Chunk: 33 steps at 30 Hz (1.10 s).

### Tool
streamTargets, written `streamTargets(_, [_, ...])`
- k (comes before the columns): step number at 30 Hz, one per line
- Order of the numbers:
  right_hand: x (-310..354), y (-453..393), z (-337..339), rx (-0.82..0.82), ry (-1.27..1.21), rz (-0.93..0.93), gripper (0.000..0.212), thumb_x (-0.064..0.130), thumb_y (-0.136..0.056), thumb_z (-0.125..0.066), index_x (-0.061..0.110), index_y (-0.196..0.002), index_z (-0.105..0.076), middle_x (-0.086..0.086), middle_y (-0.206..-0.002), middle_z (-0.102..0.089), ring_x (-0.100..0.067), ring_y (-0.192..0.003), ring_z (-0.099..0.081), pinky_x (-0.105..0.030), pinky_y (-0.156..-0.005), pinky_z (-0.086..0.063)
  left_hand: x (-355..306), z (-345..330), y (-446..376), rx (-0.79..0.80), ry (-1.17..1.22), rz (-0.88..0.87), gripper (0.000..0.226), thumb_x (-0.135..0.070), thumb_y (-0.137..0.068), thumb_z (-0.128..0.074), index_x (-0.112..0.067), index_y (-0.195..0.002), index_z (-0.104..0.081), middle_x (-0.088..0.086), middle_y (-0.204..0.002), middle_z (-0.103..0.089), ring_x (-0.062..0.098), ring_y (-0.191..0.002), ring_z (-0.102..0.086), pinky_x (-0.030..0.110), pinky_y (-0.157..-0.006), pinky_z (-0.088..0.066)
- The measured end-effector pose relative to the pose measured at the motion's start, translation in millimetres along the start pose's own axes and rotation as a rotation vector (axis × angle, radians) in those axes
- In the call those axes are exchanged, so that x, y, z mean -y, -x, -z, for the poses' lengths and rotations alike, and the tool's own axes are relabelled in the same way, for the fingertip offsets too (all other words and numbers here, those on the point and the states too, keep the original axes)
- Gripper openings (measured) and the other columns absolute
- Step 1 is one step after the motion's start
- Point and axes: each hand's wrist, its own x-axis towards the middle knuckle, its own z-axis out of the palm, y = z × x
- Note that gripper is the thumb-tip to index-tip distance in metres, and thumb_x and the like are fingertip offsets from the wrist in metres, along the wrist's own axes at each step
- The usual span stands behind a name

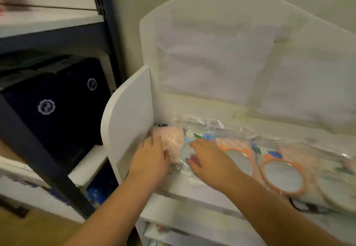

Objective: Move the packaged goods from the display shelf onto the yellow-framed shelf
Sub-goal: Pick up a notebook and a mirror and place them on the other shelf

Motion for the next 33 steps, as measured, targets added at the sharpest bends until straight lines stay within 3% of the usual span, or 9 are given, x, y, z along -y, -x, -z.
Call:
streamTargets(3, [3, -7, -11, 0.051, 0.117, -0.048, 0.03, 0.052, -0.087, -0.054, 0.024, -0.097, -0.054, 0.002, -0.104, -0.054, -0.02, -0.101, -0.051, -0.035, -0.092, -0.043, 3, -14, -14, 0.083, -0.078, 0.057, 0.054, -0.045, -0.098, -0.037, -0.013, -0.141, -0.035, 0.015, -0.137, -0.05, 0.033, -0.124, -0.047, 0.041, -0.1, -0.039])
streamTargets(9, [5, -5, -20, 0.124, 0.191, -0.076, 0.06, 0.069, -0.079, -0.056, 0.021, -0.115, -0.05, 0.0, -0.117, -0.048, -0.02, -0.11, -0.046, -0.036, -0.1, -0.04, 11, -23, -24, 0.074, -0.163, 0.029, 0.074, -0.06, -0.095, -0.035, -0.014, -0.15, -0.021, 0.015, -0.14, -0.051, 0.032, -0.123, -0.047, 0.041, -0.101, -0.039])
streamTargets(18, [3, 4, -19, 0.014, 0.113, 0.014, 0.025, 0.054, -0.087, -0.054, 0.031, -0.094, -0.048, 0.011, -0.1, -0.044, -0.009, -0.093, -0.043, -0.02, -0.081, -0.036, 9, -12, -24, 0.086, -0.196, -0.034, 0.07, -0.044, -0.102, -0.033, -0.013, -0.156, -0.004, 0.017, -0.143, -0.047, 0.03, -0.124, -0.047, 0.039, -0.1, -0.04])
streamTargets(21, [2, 5, -14, 0.0, 0.015, -0.012, 0.013, 0.042, -0.089, -0.052, 0.032, -0.097, -0.048, 0.015, -0.095, -0.046, -0.007, -0.086, -0.045, -0.021, -0.075, -0.045, 11, -15, -24, 0.053, -0.18, -0.041, 0.07, -0.039, -0.101, -0.036, -0.011, -0.156, -0.003, 0.014, -0.138, -0.051, 0.027, -0.122, -0.049, 0.036, -0.1, -0.041])
streamTargets(24, [1, 7, -9, -0.074, -0.142, -0.096, 0.013, 0.035, -0.093, -0.051, 0.034, -0.106, -0.05, 0.019, -0.098, -0.051, -0.006, -0.087, -0.051, -0.024, -0.078, -0.048, 11, -13, -31, 0.026, -0.13, -0.026, 0.073, -0.041, -0.099, -0.045, -0.01, -0.155, -0.011, 0.01, -0.133, -0.057, 0.024, -0.119, -0.055, 0.032, -0.098, -0.043])
streamTargets(27, [-2, 8, -9, -0.17, -0.276, -0.238, 0.027, 0.026, -0.099, -0.052, 0.027, -0.126, -0.052, 0.019, -0.11, -0.049, 0.001, -0.1, -0.05, -0.017, -0.092, -0.04, 6, -5, -38, 0.019, 0.004, -0.02, 0.064, -0.04, -0.093, -0.055, -0.015, -0.147, -0.028, 0.008, -0.129, -0.06, 0.026, -0.116, -0.058, 0.033, -0.097, -0.044])
streamTargets(29, [0, 7, -7, -0.291, -0.396, -0.344, 0.008, 0.02, -0.1, -0.051, 0.023, -0.098, -0.058, 0.016, -0.09, -0.055, 0.005, -0.08, -0.054, -0.014, -0.079, -0.046, 2, 0, -41, -0.002, 0.112, -0.018, 0.055, -0.035, -0.089, -0.062, -0.015, -0.135, -0.041, 0.009, -0.125, -0.059, 0.028, -0.115, -0.057, 0.035, -0.094, -0.043])
streamTargets(31, [2, 5, -5, -0.39, -0.54, -0.487, 0.031, 0.02, -0.102, -0.048, 0.019, -0.071, -0.05, 0.009, -0.063, -0.047, -0.002, -0.057, -0.051, -0.013, -0.055, -0.041, 0, 4, -44, 0.006, 0.284, 0.01, 0.039, -0.028, -0.085, -0.064, -0.014, -0.12, -0.053, 0.009, -0.116, -0.062, 0.029, -0.106, -0.06, 0.037, -0.087, -0.047])
streamTargets(33, [6, 6, 3, -0.466, -0.747, -0.582, 0.03, 0.025, -0.102, -0.044, 0.012, -0.077, -0.054, 0.0, -0.068, -0.051, -0.009, -0.062, -0.05, -0.016, -0.049, -0.038, 0, 8, -47, 0.058, 0.516, 0.088, 0.023, -0.023, -0.085, -0.059, -0.013, -0.105, -0.061, 0.01, -0.104, -0.069, 0.031, -0.094, -0.065, 0.037, -0.077, -0.053])
